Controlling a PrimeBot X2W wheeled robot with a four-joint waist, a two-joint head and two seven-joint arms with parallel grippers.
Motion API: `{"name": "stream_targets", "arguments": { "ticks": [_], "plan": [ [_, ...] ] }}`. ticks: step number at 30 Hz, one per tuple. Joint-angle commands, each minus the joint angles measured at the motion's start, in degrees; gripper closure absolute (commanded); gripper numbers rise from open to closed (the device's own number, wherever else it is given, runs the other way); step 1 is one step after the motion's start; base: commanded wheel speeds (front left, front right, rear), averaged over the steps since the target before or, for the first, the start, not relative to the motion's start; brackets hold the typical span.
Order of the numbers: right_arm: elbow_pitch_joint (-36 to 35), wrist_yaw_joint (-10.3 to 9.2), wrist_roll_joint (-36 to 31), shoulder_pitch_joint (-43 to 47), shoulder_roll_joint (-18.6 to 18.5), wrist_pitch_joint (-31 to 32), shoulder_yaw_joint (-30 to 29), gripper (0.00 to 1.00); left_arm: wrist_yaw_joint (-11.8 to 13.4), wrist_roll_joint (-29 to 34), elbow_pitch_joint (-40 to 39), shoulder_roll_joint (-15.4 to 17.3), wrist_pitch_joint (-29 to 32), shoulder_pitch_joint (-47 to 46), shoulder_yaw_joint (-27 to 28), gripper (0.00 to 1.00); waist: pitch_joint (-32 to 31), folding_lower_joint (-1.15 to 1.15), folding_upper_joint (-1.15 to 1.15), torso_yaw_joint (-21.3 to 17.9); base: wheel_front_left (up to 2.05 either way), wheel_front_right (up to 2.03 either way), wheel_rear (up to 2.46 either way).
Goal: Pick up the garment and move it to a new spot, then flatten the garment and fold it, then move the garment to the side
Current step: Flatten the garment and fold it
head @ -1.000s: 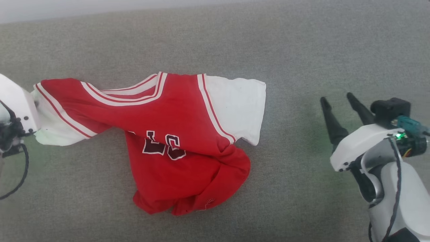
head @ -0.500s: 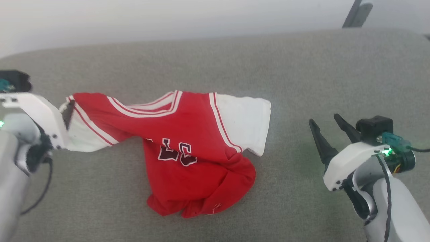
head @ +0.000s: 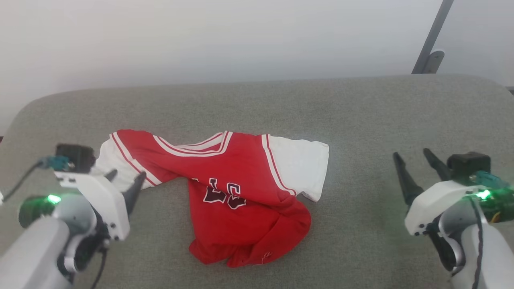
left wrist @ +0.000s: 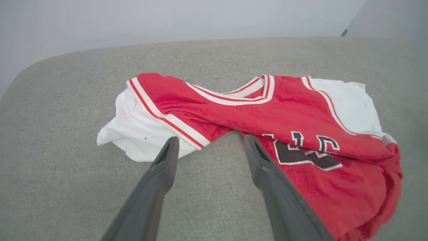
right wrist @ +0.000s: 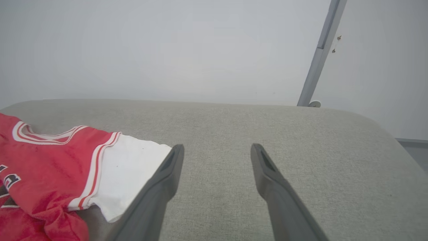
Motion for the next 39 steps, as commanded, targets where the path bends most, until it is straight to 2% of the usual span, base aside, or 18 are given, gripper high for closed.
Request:
{"name": "stream_targets", "arguments": {
  "ticks": [1,9,16,23,27,33,35,36,37,38,39],
  "plan": [
    [0.06,0.01,-0.74,0.42,-0.1,-0.46,-0.79,0.0,0.71,-0.67,-2.08,0.49,0.66,1.92,-0.34,0.0,-0.13,0.0,0.0,0.06,0.0,0.0,0.0],
    [-0.67,0.01,-1.88,-0.3,-0.43,-0.51,-5.31,0.0,3.76,-0.77,-13.25,1.17,4.36,6.76,-2.47,0.0,2.22,0.0,0.0,-0.95,0.0,0.0,0.0],
    [-1.87,0.01,-2.36,-0.9,-0.05,-0.27,-7.0,0.0,5.79,-0.07,-16.33,-0.06,8.3,5.73,-5.14,0.0,5.64,0.0,0.0,-2.27,0.0,0.0,0.0],
    [-2.11,0.01,-2.5,-1.61,0.51,0.14,-6.92,0.0,6.47,0.73,-13.79,-2.05,11.85,3.66,-7.96,0.0,7.74,0.0,0.0,-3.26,0.0,0.0,0.0],
    [-2.1,0.01,-2.51,-2.02,0.64,0.38,-6.8,0.0,7.49,2.58,-9.33,-3.05,13.77,1.95,-9.92,0.0,8.83,0.0,0.0,-3.67,0.0,0.0,0.0],
    [-2.04,0.01,-2.67,-2.34,0.8,0.22,-6.75,0.0,7.67,2.87,-3.66,-4.56,15.3,1.1,-11.38,0.0,9.49,0.0,0.0,-3.81,0.0,0.0,0.0],
    [-1.81,0.01,-2.69,-2.46,0.76,0.12,-6.75,0.0,7.05,1.66,-1.45,-5.69,15.94,1.4,-11.58,0.0,9.6,0.0,0.0,-3.75,0.0,0.0,0.0],
    [-1.7,0.01,-2.7,-2.52,0.78,0.03,-6.73,0.0,6.39,0.84,-0.66,-6.39,16.01,1.49,-11.61,0.18,9.62,0.0,0.0,-3.73,0.0,0.0,0.0],
    [-1.57,0.01,-2.71,-2.55,0.78,0.0,-6.7,0.0,5.63,-0.19,-0.03,-7.18,15.94,1.68,-11.51,0.51,9.61,0.0,0.0,-3.69,0.0,0.0,0.0],
    [-1.46,0.01,-2.74,-2.52,0.77,-0.08,-6.72,0.0,4.96,-1.22,0.52,-7.89,15.78,1.81,-11.32,0.88,9.58,0.0,0.0,-3.63,0.0,0.0,0.0],
    [-1.35,0.01,-2.76,-2.46,0.77,-0.07,-6.71,0.0,4.49,-1.4,1.05,-8.3,15.6,1.8,-11.3,1.0,9.51,0.0,0.0,-3.55,0.0,0.0,0.0]
  ]
}}
